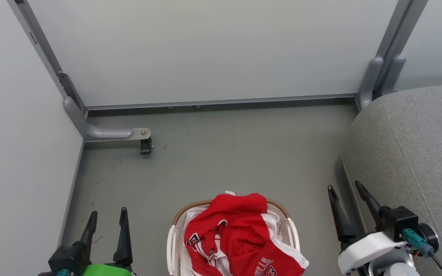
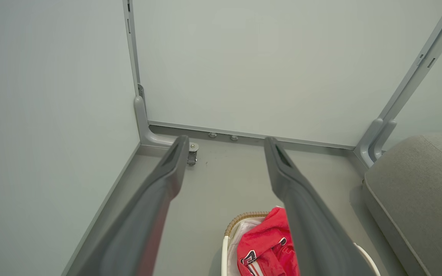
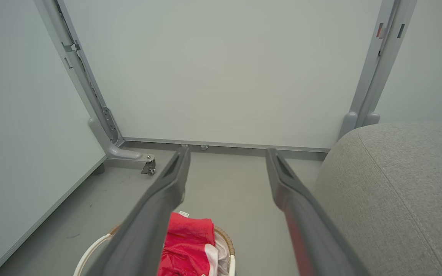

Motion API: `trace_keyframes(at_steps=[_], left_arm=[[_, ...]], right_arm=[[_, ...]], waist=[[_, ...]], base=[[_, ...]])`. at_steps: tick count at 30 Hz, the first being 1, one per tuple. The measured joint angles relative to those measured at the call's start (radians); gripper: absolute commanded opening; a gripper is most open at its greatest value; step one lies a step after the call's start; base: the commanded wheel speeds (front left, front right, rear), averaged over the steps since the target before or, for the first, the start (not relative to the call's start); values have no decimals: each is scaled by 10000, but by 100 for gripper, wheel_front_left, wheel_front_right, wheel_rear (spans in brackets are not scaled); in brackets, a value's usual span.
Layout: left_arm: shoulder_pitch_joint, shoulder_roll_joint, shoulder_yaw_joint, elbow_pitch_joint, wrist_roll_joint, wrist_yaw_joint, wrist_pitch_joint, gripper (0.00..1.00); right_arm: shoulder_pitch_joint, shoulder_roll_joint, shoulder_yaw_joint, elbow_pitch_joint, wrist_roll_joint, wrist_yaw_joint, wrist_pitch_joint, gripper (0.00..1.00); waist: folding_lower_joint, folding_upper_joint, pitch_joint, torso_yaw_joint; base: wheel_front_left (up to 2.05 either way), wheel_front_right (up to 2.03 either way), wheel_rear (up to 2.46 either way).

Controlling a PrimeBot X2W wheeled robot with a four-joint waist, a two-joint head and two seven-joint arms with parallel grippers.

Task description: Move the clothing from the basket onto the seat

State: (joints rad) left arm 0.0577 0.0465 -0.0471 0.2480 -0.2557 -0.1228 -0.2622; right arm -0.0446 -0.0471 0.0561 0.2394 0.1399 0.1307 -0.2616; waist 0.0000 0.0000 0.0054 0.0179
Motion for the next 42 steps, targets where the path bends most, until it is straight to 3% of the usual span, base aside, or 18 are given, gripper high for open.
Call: trace_keyframes(at_steps=[30,42], left_arm=[[-59,4,-115,-105,155,-6,-2,100],[-2332,6,-1427,353,894,-59,-8,100]], right_arm=[[-104,-2,-94,-146,8,0,0,100],[-1335,-2,-673,-644,-199,0,-2,100]], waist=[[0,0,369,-12],[0,0,1905,-120]], base=[[0,0,0],[0,0,0]])
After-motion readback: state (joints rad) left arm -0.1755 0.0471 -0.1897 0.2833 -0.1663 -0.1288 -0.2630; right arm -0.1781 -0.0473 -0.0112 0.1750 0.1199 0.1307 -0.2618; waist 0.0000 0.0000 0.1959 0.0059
